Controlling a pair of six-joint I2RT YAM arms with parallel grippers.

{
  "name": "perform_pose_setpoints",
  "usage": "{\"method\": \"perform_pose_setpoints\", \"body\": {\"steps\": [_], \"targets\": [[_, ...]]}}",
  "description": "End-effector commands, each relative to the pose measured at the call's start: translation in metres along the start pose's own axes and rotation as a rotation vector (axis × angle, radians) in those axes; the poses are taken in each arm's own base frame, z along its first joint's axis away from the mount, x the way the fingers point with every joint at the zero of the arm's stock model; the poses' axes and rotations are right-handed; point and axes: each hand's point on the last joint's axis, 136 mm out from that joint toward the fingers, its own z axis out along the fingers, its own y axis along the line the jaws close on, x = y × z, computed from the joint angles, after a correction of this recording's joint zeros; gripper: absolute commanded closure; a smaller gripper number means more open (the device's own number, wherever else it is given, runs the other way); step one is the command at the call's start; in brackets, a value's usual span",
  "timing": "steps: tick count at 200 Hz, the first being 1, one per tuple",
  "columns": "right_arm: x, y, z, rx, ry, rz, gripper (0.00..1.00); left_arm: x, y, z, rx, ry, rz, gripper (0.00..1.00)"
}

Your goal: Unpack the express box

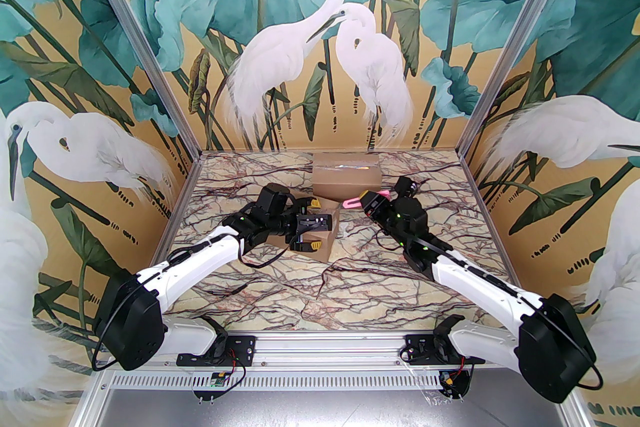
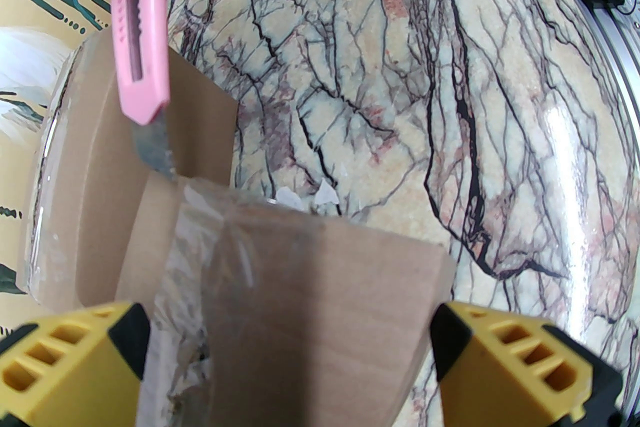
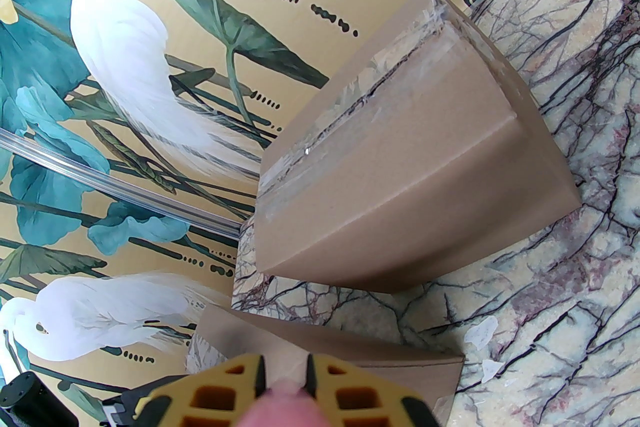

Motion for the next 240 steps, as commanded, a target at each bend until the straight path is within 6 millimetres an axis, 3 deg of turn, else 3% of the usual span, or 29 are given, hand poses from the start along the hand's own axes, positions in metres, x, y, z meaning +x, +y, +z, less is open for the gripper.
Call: {"method": "perform_pose_setpoints", "body": {"steps": [1,127,240], "targets": [[-0.003,0.000,-0.004,-0.001,-0.022,0.016,1.00,0.010,-0.001,0.006,-0.001,0.020,-0.032,0.02],[0.010,-0.015,0.008,0.041,0.024,0.037,1.00,0.014,-0.003,0.008,-0.008,0.029,-0.047,0.02],[0.015,-0.008,0.013,-0.018,0.029,0.094,1.00,0.020,0.009,0.013,-0.061,0.051,-0.048,0.03]]}}
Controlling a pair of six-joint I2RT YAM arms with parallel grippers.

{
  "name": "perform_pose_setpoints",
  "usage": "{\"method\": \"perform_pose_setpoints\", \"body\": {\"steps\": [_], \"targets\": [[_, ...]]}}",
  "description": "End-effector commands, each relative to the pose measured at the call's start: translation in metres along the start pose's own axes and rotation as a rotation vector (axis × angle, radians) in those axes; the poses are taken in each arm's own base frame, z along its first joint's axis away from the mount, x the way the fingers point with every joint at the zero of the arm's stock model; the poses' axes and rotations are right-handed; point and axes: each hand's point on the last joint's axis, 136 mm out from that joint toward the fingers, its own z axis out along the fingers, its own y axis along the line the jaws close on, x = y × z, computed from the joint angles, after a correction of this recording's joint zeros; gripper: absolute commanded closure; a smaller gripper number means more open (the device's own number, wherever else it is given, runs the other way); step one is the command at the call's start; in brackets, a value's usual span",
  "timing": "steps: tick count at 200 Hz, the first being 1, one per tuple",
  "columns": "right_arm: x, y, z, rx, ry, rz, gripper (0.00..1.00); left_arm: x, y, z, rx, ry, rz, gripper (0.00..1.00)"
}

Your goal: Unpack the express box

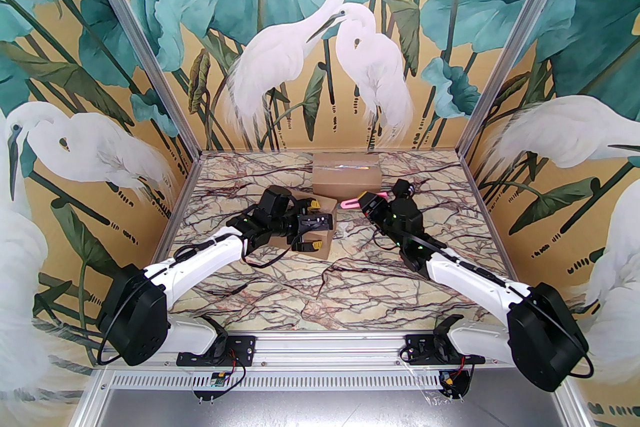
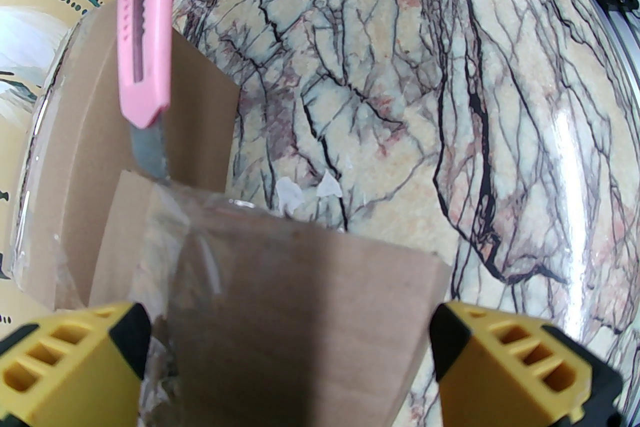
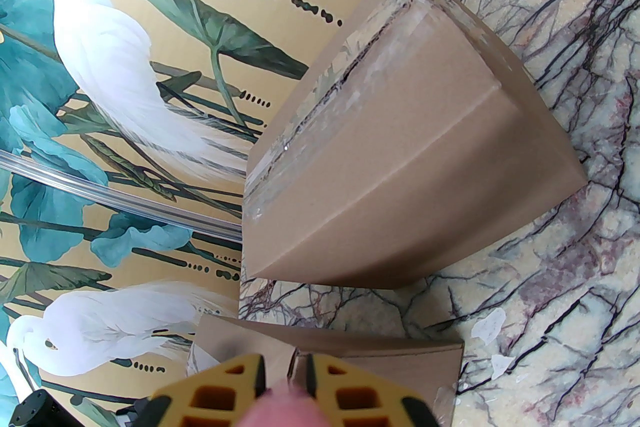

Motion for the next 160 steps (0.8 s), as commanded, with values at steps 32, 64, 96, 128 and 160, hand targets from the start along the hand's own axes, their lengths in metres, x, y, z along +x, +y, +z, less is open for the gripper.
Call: {"method": "perform_pose_setpoints", "body": {"steps": [32,64,96,128,160], "targets": [[0.005,0.006,-0.001,-0.026,0.011,0.019,1.00,0.007,0.010,-0.001,-0.021,0.018,-0.019,0.06],[0.007,0.005,0.004,-0.029,0.020,0.026,1.00,0.007,0.003,0.000,0.022,-0.001,-0.032,0.10],[0.013,0.005,0.009,-0.051,0.040,0.051,1.00,0.007,0.004,0.002,0.020,-0.005,-0.042,0.13],[0.020,0.006,0.013,-0.058,0.081,0.080,1.00,0.005,0.018,0.005,-0.031,-0.007,-0.073,0.15],[0.030,0.012,0.015,-0.087,0.132,0.126,1.00,-0.002,0.042,0.004,-0.144,-0.022,-0.139,0.15]]}}
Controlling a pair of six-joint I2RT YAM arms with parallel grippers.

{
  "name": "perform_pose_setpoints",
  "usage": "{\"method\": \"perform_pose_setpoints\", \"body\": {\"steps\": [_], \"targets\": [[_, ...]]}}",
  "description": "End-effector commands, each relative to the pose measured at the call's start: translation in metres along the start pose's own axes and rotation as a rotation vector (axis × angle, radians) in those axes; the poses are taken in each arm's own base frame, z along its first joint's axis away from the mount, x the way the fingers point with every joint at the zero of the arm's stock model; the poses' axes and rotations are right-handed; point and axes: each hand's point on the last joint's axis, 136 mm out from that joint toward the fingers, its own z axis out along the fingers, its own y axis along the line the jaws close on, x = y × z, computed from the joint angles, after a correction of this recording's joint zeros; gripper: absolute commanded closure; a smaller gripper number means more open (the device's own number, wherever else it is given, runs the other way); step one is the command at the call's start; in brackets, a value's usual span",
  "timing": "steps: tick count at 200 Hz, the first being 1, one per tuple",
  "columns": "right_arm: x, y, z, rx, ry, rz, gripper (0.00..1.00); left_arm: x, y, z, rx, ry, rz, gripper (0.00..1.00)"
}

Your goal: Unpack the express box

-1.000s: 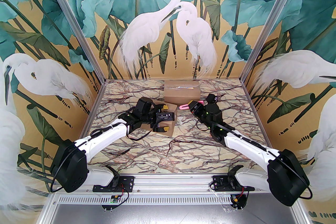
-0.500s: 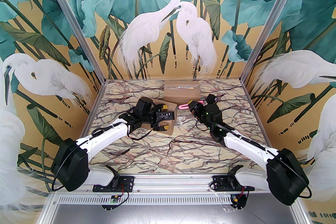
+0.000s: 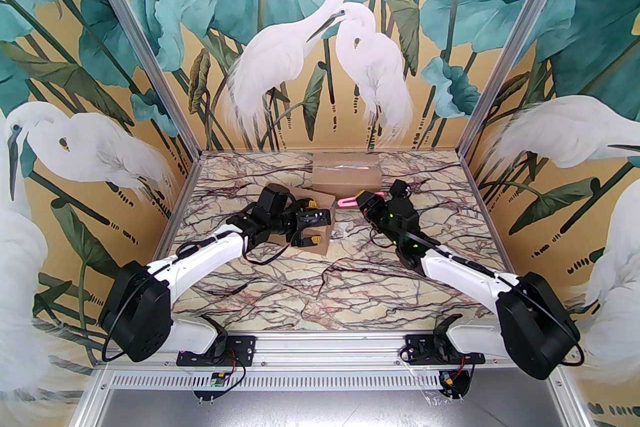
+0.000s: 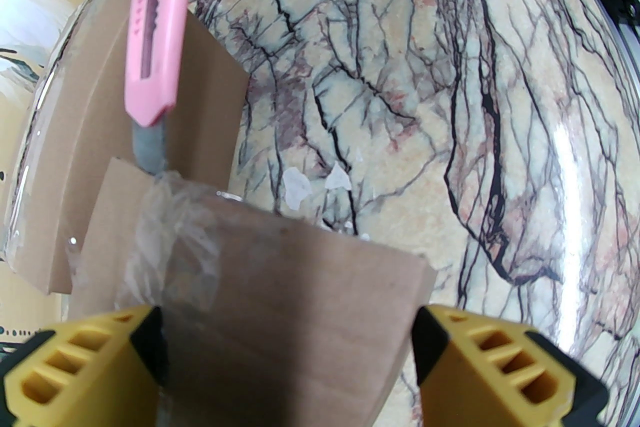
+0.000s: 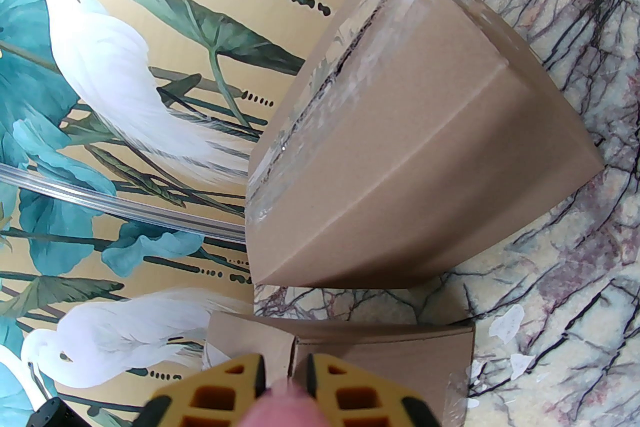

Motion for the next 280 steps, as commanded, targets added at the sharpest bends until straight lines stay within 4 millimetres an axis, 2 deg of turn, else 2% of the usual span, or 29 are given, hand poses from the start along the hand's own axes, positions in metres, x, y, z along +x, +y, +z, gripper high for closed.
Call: {"method": "perform_pose_setpoints", "body": {"steps": [1,20,42,93,102,131,159,175,226,252,280], "targets": [[0.026,0.013,0.002,-0.064,0.132,0.050,1.00,-0.012,0.034,0.002,-0.129,-0.029,-0.063,0.15],[0.038,0.012,0.001,-0.044,0.191,0.058,1.00,-0.015,0.048,-0.003,-0.193,-0.028,-0.119,0.13],[0.049,0.009,-0.002,-0.030,0.247,0.059,1.00,-0.017,0.051,-0.007,-0.220,-0.037,-0.140,0.10],[0.054,0.011,-0.009,-0.025,0.280,0.050,1.00,-0.021,0.060,-0.009,-0.255,-0.052,-0.156,0.05],[0.054,0.011,-0.009,-0.024,0.282,0.047,1.00,-0.021,0.055,-0.008,-0.230,-0.051,-0.132,0.04],[0.050,0.005,-0.008,-0.003,0.279,0.041,1.00,-0.026,0.022,-0.014,-0.097,-0.087,0.033,0.01],[0.046,0.005,-0.005,-0.005,0.290,0.033,1.00,-0.016,0.010,-0.015,-0.035,-0.044,0.063,0.00],[0.047,0.009,-0.002,-0.019,0.302,0.031,1.00,-0.017,0.013,-0.013,-0.046,-0.052,0.053,0.00],[0.059,0.015,-0.007,-0.043,0.368,0.032,1.00,-0.027,0.045,-0.005,-0.155,-0.083,-0.061,0.01],[0.069,0.010,-0.012,-0.022,0.414,0.012,1.00,-0.029,0.052,-0.005,-0.173,-0.083,-0.090,0.01],[0.077,0.011,-0.016,-0.030,0.454,0.015,1.00,-0.023,0.054,-0.004,-0.171,-0.060,-0.121,0.00]]}}
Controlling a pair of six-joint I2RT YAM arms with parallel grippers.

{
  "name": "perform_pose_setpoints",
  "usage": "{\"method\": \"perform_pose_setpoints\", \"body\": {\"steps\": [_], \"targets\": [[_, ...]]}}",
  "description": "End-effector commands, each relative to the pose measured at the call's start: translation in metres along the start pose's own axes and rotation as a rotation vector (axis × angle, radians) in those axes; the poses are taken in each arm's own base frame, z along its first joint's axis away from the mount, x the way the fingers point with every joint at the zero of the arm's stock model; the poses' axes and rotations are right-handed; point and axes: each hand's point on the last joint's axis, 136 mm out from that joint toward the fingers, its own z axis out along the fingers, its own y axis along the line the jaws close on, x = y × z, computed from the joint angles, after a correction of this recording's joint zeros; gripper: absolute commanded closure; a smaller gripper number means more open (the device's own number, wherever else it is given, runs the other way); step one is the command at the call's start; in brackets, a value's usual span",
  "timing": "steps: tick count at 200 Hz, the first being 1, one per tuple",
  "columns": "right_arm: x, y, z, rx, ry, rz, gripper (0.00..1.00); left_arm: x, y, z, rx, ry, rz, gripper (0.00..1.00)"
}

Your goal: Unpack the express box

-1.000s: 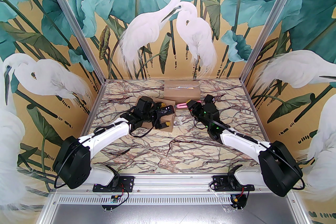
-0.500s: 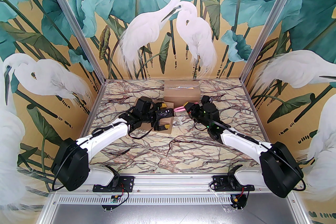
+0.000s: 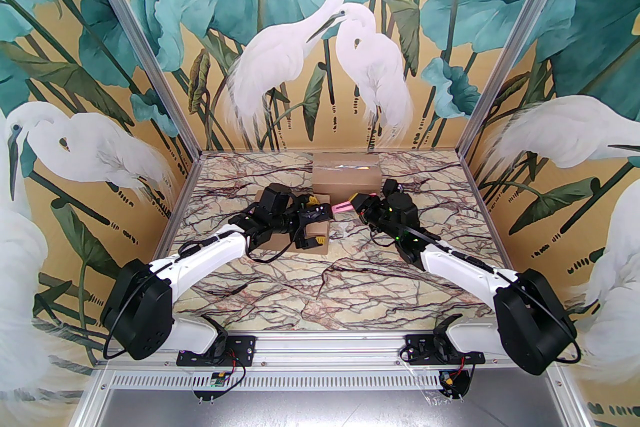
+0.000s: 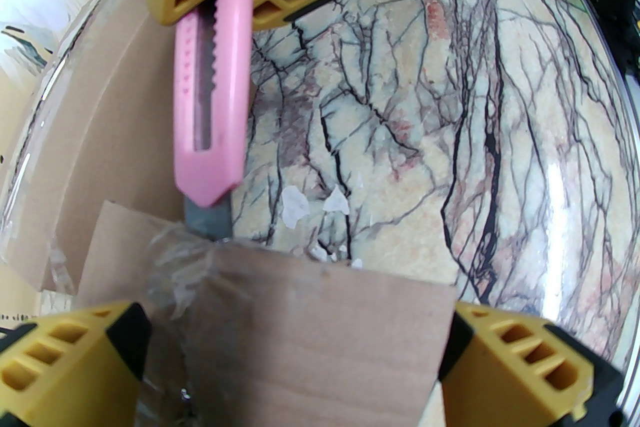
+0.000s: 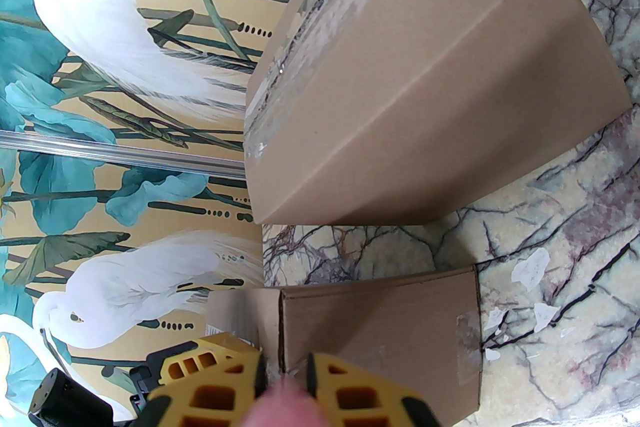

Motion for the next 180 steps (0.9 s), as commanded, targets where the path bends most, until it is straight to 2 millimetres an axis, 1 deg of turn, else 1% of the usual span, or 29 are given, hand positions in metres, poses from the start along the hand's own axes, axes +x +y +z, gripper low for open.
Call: {"method": "perform_pose_setpoints", "body": {"steps": [1,21,38,43,54,71,93,106,127,147,168,180], "targets": [[0.054,0.007,-0.008,-0.028,0.259,-0.016,1.00,-0.020,0.048,-0.008,-0.165,-0.044,-0.018,0.01],[0.057,0.009,-0.013,-0.027,0.275,-0.030,1.00,-0.016,0.045,-0.012,-0.142,-0.051,-0.028,0.01],[0.060,0.008,-0.015,-0.030,0.293,-0.032,1.00,-0.014,0.036,-0.015,-0.103,-0.054,-0.007,0.00],[0.061,0.006,-0.016,-0.028,0.300,-0.028,1.00,-0.014,0.033,-0.016,-0.085,-0.058,-0.005,0.01],[0.061,0.003,-0.017,-0.026,0.316,-0.018,1.00,-0.020,0.022,-0.023,-0.030,-0.104,0.004,0.01],[0.056,0.000,-0.017,-0.036,0.320,0.003,1.00,-0.026,0.007,-0.030,0.031,-0.158,0.056,0.01],[0.050,0.002,-0.016,-0.038,0.344,-0.003,1.00,-0.022,-0.012,-0.033,0.117,-0.149,0.090,0.01],[0.052,0.004,-0.014,-0.038,0.383,-0.007,1.00,-0.019,-0.016,-0.032,0.130,-0.144,0.098,0.00],[0.056,0.002,-0.010,-0.038,0.426,0.007,1.00,-0.010,-0.014,-0.029,0.108,-0.116,0.108,0.00],[0.060,0.002,-0.008,-0.055,0.451,0.028,1.00,-0.008,-0.010,-0.026,0.073,-0.117,0.108,0.01],[0.065,0.001,-0.008,-0.055,0.471,0.039,1.00,-0.006,0.004,-0.021,0.008,-0.102,0.063,0.01],[0.067,0.000,-0.009,-0.050,0.471,0.039,1.00,-0.010,0.013,-0.019,-0.029,-0.112,0.035,0.00]]}}
